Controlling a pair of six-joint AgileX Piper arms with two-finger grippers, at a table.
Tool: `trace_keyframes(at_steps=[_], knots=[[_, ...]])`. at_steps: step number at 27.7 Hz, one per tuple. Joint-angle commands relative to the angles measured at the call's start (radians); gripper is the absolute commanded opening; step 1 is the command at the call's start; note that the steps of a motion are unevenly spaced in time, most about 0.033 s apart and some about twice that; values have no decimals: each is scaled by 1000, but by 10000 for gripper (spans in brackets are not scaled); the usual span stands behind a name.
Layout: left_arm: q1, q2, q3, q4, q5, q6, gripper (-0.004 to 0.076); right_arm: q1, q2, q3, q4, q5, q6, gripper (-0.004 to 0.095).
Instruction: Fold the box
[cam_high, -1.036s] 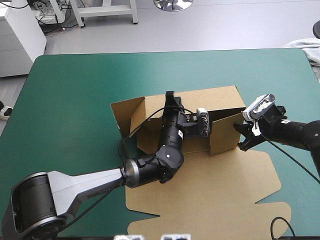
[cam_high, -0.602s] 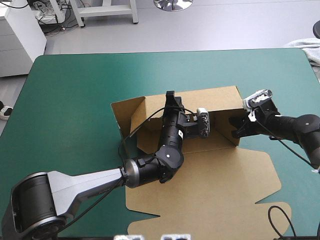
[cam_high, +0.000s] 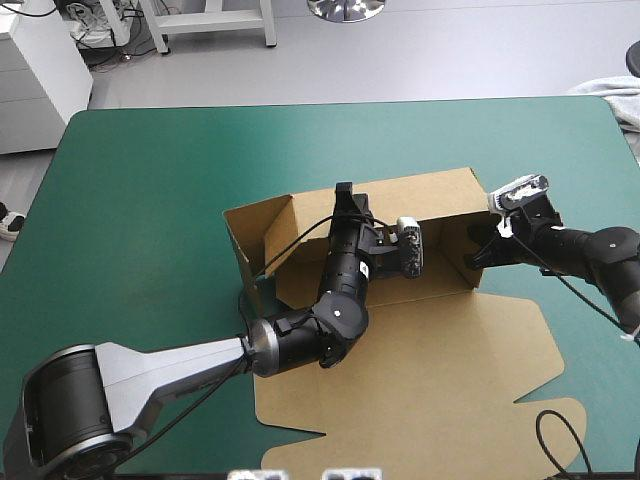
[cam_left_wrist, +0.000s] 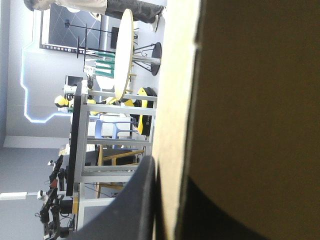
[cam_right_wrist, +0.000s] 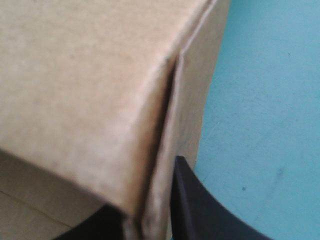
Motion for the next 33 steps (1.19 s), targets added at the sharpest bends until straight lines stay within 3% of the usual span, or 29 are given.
trace_keyframes(at_steps=[1, 5, 7, 14, 25, 33], knots=[[-2, -43, -26, 31, 16, -30, 116, -2, -18, -26, 12, 51, 38, -3], [-2, -43, -26, 39, 16, -30, 407, -2, -18, -26, -15, 51, 54, -3], [-2, -43, -26, 42, 16, -30, 460, -2, -18, -26, -15, 51, 54, -3], [-26, -43, -26, 54, 19, -30, 461, -2, -12, -26, -16, -13, 97, -3], [-122, -62, -33, 174, 56, -160, 461, -2, -12, -26, -23, -77, 128, -3], [-206, -104, -33, 173, 62, -205, 459, -2, 38, -57, -27, -76, 180, -3]])
